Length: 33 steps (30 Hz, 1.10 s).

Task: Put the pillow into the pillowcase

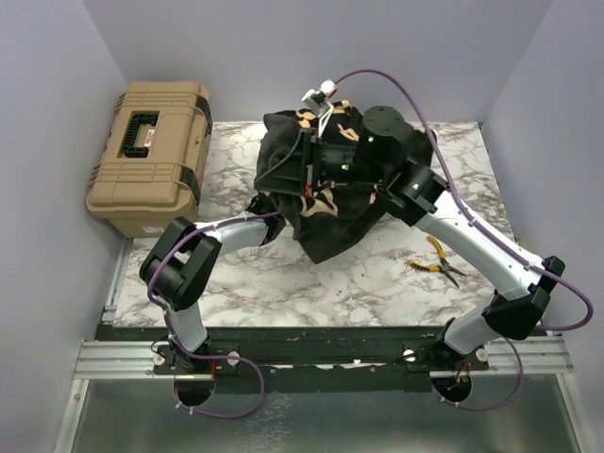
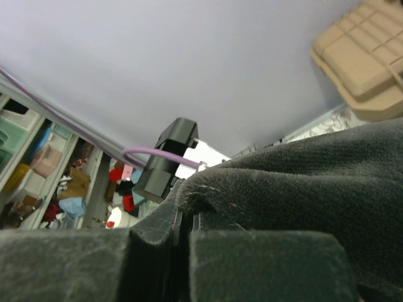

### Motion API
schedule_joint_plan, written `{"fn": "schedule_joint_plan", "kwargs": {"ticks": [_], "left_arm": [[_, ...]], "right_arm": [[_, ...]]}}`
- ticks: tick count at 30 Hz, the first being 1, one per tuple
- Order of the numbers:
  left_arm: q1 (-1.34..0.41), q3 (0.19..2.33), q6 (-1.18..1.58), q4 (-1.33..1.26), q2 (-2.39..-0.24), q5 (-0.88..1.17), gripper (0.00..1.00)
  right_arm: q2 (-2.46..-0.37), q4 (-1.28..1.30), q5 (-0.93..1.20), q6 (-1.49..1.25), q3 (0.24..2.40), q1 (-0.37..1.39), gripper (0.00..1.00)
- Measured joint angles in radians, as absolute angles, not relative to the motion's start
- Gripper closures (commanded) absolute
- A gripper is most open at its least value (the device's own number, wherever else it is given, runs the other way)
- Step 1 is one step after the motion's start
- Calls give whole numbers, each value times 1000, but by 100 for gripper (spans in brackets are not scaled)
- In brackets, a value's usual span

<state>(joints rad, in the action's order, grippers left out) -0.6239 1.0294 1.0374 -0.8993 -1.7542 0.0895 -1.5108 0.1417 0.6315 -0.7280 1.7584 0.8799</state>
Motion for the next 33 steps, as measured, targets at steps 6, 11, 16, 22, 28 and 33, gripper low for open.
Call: {"fn": "schedule_joint_plan", "kwargs": {"ticks": [6, 11, 16, 22, 28, 33], "left_arm": [[-596, 1042, 1102, -919, -1811, 126, 100], [-598, 1072, 1103, -956, -1835, 157, 100], [-643, 989, 1100, -989, -1825, 129, 100], [-675, 903, 1120, -1022, -1840, 85, 100], [-665, 860, 1121, -1001, -1827, 69, 100], [-662, 825, 1068, -854, -1644, 35, 100]], "right_arm": [[-1531, 183, 543, -685, 1761, 1005, 100], [-1552, 182, 516, -676, 1791, 1041, 100], [-1630, 221, 508, -677, 1937, 1041, 100], [-1664, 282, 527, -677, 1945, 1059, 100], [-1676, 448, 497, -602, 2030, 1069, 100], [-1692, 520, 487, -585, 2191, 1066, 100]]}}
